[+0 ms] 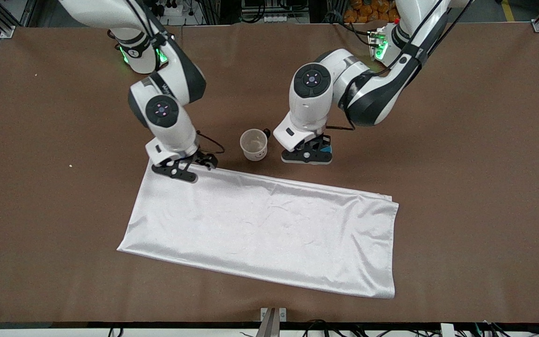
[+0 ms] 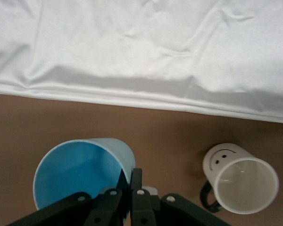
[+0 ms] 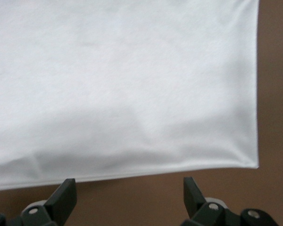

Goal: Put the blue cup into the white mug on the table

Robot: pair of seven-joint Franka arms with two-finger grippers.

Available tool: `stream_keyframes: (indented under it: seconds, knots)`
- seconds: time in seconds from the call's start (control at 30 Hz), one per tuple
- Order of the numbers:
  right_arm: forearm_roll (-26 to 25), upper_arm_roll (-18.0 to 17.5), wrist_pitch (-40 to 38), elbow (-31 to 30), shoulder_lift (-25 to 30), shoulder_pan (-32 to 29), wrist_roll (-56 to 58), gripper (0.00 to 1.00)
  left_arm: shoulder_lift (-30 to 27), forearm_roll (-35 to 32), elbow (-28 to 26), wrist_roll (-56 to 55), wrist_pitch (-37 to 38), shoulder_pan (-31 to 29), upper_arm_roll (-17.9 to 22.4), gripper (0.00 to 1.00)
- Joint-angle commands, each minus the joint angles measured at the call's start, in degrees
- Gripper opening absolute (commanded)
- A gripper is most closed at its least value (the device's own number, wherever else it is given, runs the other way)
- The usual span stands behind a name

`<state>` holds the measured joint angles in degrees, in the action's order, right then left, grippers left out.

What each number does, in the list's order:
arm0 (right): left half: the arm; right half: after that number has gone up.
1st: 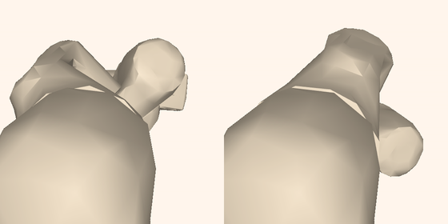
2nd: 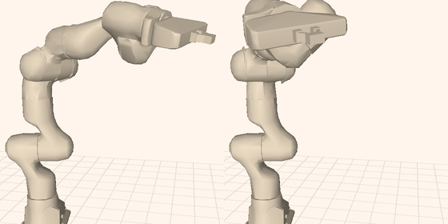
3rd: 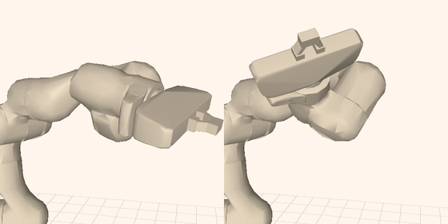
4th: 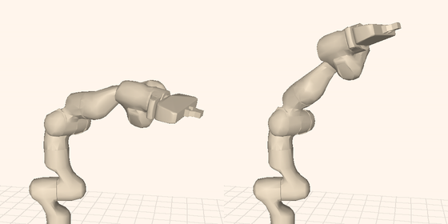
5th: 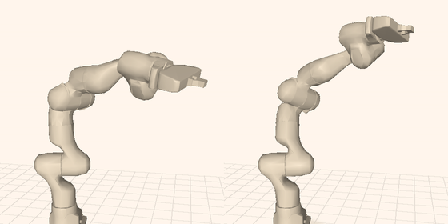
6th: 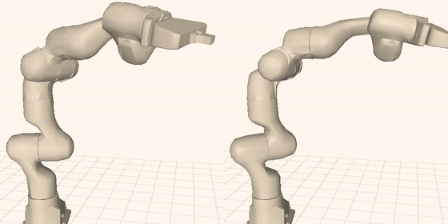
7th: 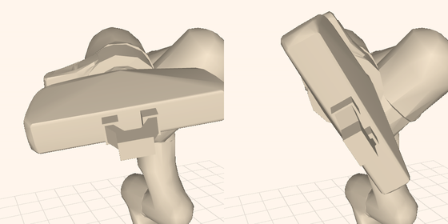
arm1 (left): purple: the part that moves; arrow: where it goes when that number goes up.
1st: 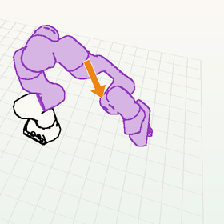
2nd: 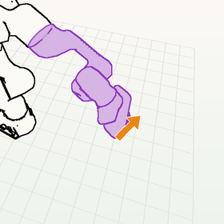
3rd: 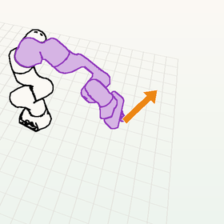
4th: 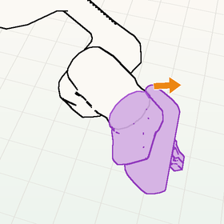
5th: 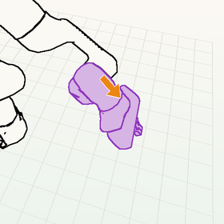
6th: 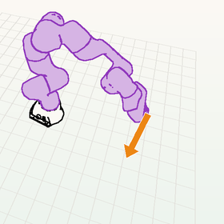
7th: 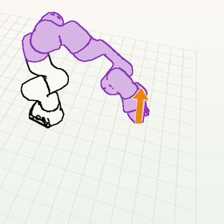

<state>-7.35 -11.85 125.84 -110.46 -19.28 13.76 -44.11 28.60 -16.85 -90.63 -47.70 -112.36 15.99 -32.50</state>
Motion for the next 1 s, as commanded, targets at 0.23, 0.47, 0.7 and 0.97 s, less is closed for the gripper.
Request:
stream_keyframes:
  seconds: [0.23, 0.47, 0.7, 0.97]
  knots:
    - [-0.7, -1.1, 0.7, -0.2, -3.7, -12.6, 13.6, 1.0, 10.1, -6.7, 9.1, -13.1, -0.1, 2.6, -7.7, 0.0]
    - [-0.6, -1.2, 0.7, 1.1, -3.8, -15.5, 18.0, 1.0, 11.9, -7.9, 10.5, -16.6, -2.1, 4.4, -9.1, 0.0]
    - [-0.4, -1.2, -4.5, 5.0, -3.0, -15.8, 19.1, 1.0, 13.3, -7.9, 10.6, -19.9, -3.9, 7.2, -9.0, 0.0]
    - [-0.2, -1.9, -7.8, 10.5, -3.0, -15.3, 19.2, 1.0, 16.0, -9.6, 10.6, -21.1, -5.3, 8.9, -8.7, 0.0]
